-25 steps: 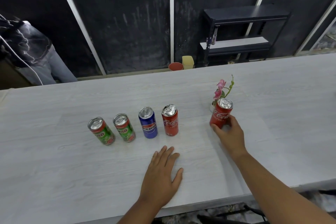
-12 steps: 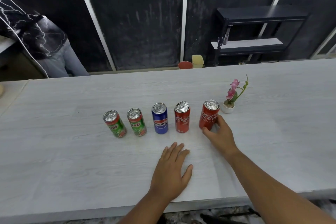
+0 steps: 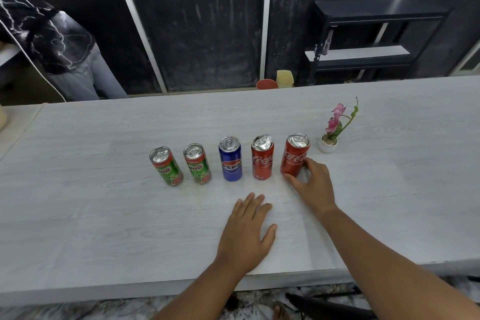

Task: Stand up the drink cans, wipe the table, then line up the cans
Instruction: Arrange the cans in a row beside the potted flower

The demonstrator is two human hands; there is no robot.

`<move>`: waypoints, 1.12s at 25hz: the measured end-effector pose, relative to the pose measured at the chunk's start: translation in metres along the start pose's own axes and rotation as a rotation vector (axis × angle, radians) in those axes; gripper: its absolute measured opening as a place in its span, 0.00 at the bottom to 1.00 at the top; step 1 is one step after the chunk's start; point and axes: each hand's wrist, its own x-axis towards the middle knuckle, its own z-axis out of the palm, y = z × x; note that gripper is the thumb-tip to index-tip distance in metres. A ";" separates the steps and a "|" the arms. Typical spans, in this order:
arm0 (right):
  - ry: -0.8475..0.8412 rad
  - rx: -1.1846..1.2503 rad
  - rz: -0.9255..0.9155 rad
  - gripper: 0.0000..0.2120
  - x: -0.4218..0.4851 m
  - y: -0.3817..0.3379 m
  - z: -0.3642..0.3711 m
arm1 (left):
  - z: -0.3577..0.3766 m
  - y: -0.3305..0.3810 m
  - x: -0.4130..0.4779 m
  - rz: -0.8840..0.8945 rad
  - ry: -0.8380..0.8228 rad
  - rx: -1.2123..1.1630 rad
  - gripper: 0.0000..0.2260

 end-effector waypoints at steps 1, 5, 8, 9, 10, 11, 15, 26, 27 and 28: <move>0.003 -0.007 -0.012 0.31 -0.001 0.000 0.000 | 0.000 0.000 0.000 0.000 -0.001 -0.002 0.23; 0.016 -0.038 -0.035 0.30 0.000 -0.001 0.001 | -0.001 0.001 0.000 -0.001 -0.006 -0.007 0.23; -0.019 0.025 0.000 0.38 -0.007 -0.004 -0.003 | -0.001 0.001 -0.001 -0.006 -0.010 -0.007 0.24; -0.005 0.093 0.030 0.39 -0.012 -0.003 -0.006 | -0.001 0.000 -0.002 -0.007 -0.010 -0.004 0.24; 0.035 0.160 0.055 0.37 -0.017 0.000 -0.009 | 0.000 -0.001 -0.002 -0.009 -0.007 -0.002 0.24; 0.092 0.209 0.066 0.33 -0.022 0.006 -0.014 | 0.001 -0.002 -0.001 -0.011 -0.004 -0.003 0.23; 0.258 0.137 0.175 0.25 -0.002 0.031 -0.039 | 0.003 -0.003 0.000 -0.014 -0.006 -0.015 0.23; 0.262 0.007 0.271 0.27 0.083 0.043 -0.047 | 0.003 -0.004 0.001 -0.022 -0.031 -0.003 0.23; 0.274 0.038 0.266 0.26 0.081 0.044 -0.047 | 0.002 -0.004 0.000 -0.020 -0.029 -0.006 0.23; 0.283 0.078 0.261 0.25 0.078 0.045 -0.048 | 0.001 -0.003 0.001 -0.019 -0.027 -0.009 0.23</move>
